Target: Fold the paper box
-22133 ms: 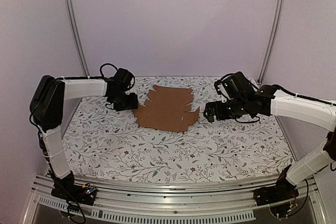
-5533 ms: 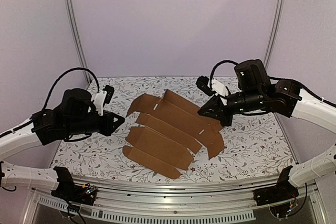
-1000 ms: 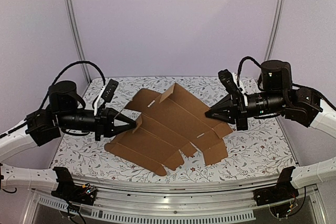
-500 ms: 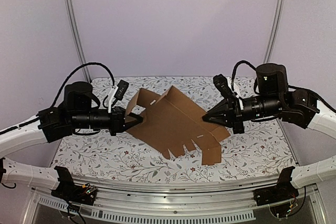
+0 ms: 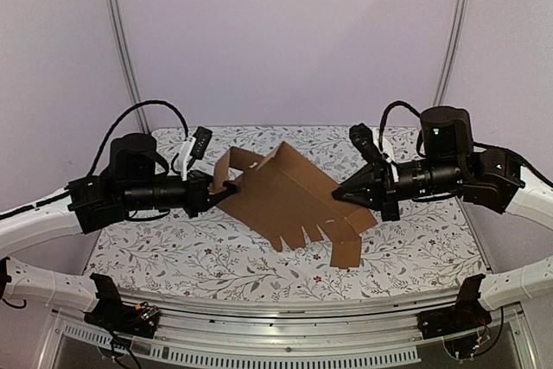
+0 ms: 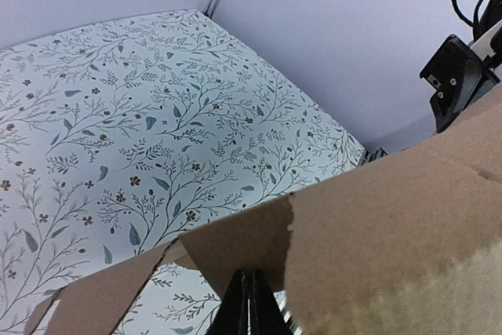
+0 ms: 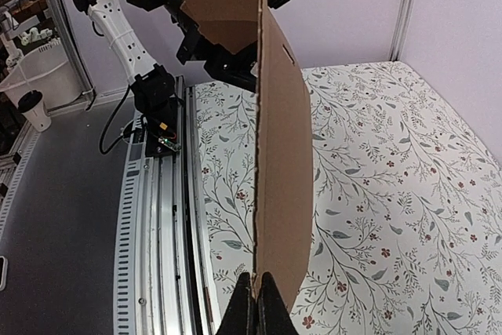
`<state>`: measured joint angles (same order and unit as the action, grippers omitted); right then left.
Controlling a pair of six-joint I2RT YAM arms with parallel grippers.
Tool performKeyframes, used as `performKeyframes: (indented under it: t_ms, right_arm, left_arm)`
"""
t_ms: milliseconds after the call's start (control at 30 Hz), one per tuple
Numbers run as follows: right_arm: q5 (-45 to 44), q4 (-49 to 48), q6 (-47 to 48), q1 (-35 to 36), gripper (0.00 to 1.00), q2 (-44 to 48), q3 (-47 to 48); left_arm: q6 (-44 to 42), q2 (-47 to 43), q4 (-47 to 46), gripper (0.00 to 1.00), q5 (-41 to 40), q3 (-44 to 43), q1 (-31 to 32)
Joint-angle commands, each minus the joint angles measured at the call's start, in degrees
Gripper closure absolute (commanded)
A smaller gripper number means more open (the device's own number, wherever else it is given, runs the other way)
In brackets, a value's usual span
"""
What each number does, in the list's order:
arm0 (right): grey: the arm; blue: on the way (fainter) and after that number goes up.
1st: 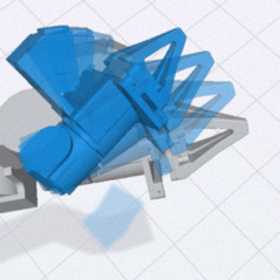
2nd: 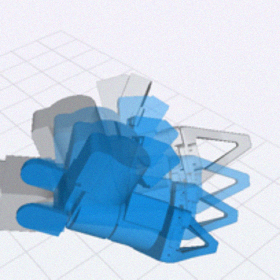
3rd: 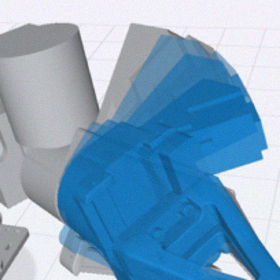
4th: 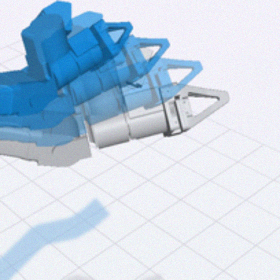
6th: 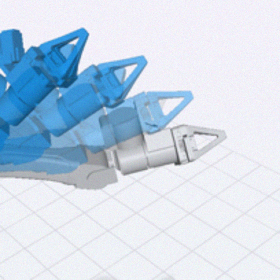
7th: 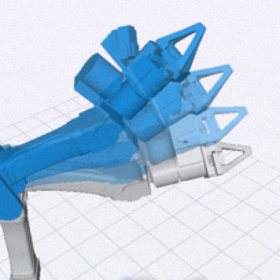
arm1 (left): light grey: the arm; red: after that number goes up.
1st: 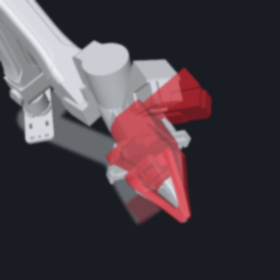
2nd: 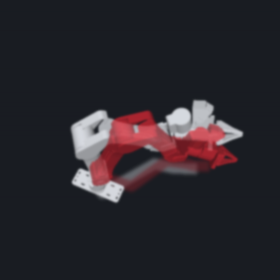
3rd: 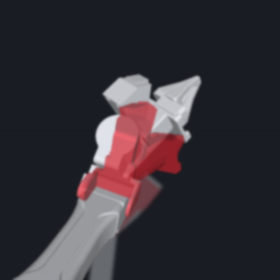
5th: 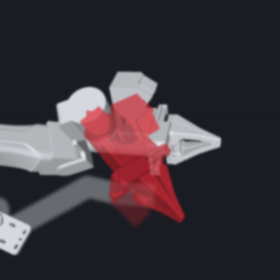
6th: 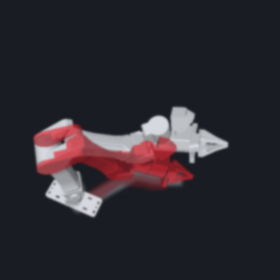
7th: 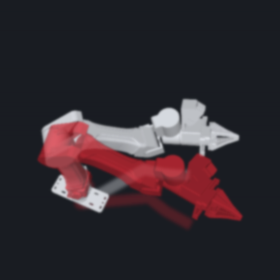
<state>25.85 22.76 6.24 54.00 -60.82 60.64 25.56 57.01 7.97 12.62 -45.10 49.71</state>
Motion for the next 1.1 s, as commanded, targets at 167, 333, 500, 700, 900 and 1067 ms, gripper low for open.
performKeyframes:
  t_ms: [167,333,500,700,900,1067]
  right_arm:
    - [-7.76,8.95,1.79,0.52,1.00,-0.70,3.30]
    - [-7.78,15.46,3.41,0.57,1.00,-0.79,7.25]
    - [-7.66,23.45,4.43,0.54,1.00,-2.85,11.73]
    - [-9.65,26.17,5.05,0.58,1.00,-7.64,13.73]
    - [-13.03,27.62,7.09,0.49,1.00,-14.27,17.03]
    - [-17.02,27.50,10.40,0.45,1.00,-18.59,19.23]
  left_arm:
    - [-1.54,-3.45,5.89,0.97,-3.27,-2.90,0.83]
    - [-2.06,-7.72,11.45,0.96,-4.42,-2.82,0.82]
    - [-3.14,-11.54,16.53,0.95,-6.89,-2.91,0.82]
    - [-4.18,-12.80,16.08,0.94,-8.75,-2.02,0.69]
    - [-4.40,-10.54,14.46,0.94,-11.61,-0.95,0.74]
    - [-2.90,-8.47,11.95,0.94,-14.90,1.38,0.74]
